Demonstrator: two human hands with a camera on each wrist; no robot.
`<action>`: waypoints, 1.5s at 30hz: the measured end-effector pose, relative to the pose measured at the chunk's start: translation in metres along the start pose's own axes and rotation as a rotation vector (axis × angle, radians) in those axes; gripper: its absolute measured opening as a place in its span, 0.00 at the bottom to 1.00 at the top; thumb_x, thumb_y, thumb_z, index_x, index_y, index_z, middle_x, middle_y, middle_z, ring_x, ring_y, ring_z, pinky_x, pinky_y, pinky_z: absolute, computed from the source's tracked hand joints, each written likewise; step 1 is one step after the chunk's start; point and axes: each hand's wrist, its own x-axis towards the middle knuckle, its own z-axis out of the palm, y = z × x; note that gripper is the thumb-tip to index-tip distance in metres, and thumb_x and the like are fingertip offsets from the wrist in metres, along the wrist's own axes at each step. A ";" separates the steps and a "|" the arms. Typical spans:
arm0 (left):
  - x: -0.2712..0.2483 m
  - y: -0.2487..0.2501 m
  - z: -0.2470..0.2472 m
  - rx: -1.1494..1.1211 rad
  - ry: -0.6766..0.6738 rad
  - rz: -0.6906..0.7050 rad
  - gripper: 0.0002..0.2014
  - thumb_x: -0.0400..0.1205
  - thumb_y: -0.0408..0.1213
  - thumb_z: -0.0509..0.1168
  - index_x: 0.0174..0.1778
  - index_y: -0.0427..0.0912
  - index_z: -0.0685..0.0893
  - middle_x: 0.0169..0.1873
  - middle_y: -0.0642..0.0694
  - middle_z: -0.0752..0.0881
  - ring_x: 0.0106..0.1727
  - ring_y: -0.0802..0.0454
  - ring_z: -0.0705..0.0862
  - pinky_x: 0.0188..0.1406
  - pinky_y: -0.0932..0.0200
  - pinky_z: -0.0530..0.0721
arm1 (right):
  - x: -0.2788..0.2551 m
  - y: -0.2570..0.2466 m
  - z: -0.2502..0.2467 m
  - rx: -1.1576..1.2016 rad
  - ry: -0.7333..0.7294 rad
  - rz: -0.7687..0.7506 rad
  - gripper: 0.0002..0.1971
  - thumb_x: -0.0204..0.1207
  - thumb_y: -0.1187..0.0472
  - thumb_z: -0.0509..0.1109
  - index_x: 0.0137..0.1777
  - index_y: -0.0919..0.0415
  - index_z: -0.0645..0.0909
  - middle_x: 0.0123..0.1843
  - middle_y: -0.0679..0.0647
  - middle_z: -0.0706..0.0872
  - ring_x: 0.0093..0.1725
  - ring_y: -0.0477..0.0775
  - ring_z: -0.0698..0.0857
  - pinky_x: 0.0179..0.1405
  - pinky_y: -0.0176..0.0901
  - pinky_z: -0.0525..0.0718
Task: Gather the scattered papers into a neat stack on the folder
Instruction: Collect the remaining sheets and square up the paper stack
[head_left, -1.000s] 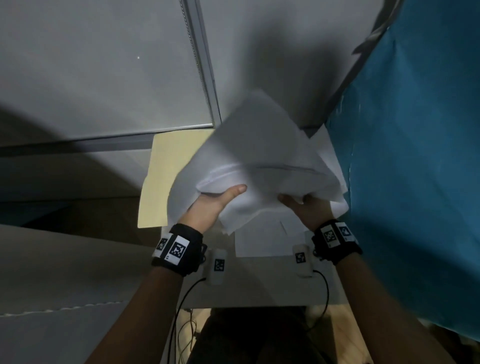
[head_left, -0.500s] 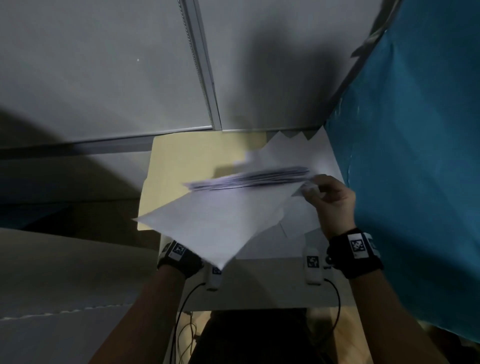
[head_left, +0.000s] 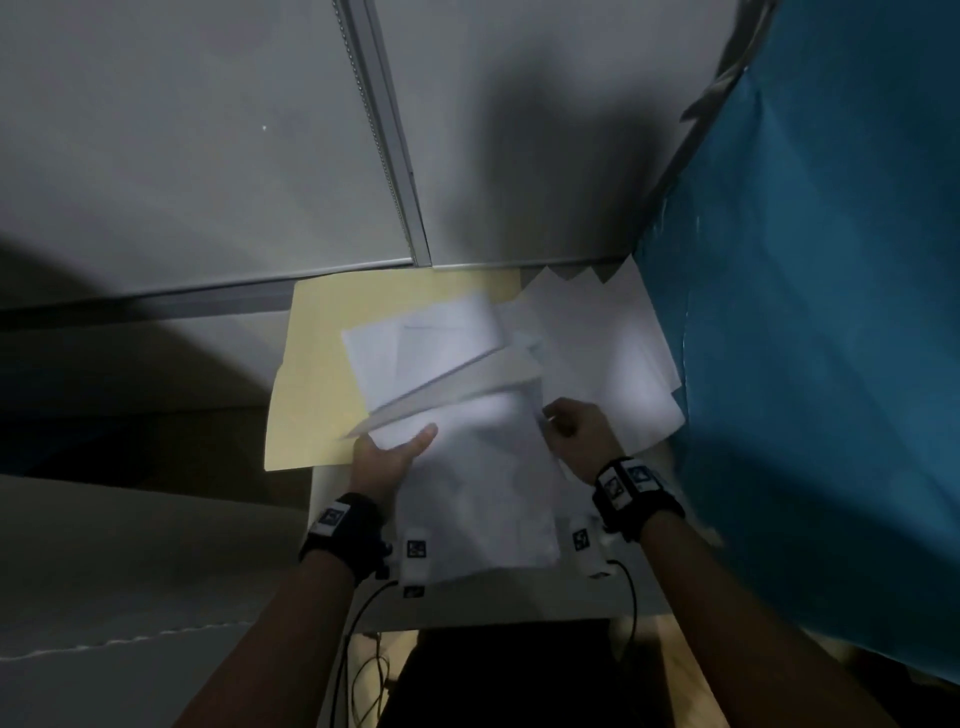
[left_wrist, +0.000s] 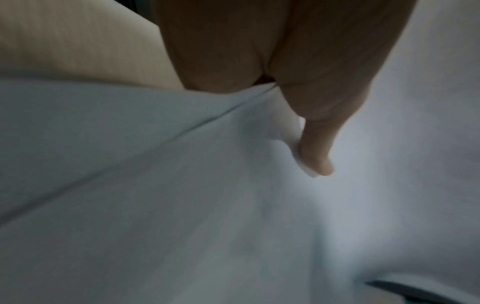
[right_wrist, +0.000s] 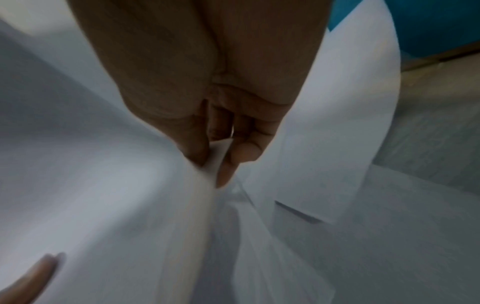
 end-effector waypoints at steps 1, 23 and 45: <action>-0.004 -0.002 0.001 -0.036 0.014 0.024 0.22 0.71 0.39 0.90 0.57 0.36 0.93 0.53 0.41 0.97 0.52 0.40 0.96 0.56 0.40 0.95 | 0.000 0.004 0.004 -0.068 -0.027 0.036 0.06 0.78 0.56 0.77 0.47 0.57 0.88 0.39 0.54 0.91 0.36 0.53 0.89 0.38 0.48 0.90; -0.013 -0.039 -0.018 -0.015 0.274 0.039 0.25 0.71 0.30 0.89 0.64 0.30 0.92 0.57 0.34 0.94 0.55 0.39 0.94 0.55 0.45 0.91 | 0.015 0.031 -0.013 -0.720 0.302 0.299 0.47 0.62 0.26 0.73 0.72 0.60 0.73 0.72 0.64 0.73 0.69 0.69 0.72 0.69 0.63 0.74; -0.016 -0.048 -0.025 -0.047 0.267 0.003 0.22 0.72 0.30 0.88 0.61 0.34 0.92 0.52 0.36 0.94 0.54 0.36 0.94 0.53 0.44 0.91 | 0.037 0.009 -0.028 0.395 0.587 0.749 0.45 0.60 0.46 0.89 0.71 0.62 0.72 0.62 0.53 0.77 0.60 0.56 0.81 0.63 0.46 0.78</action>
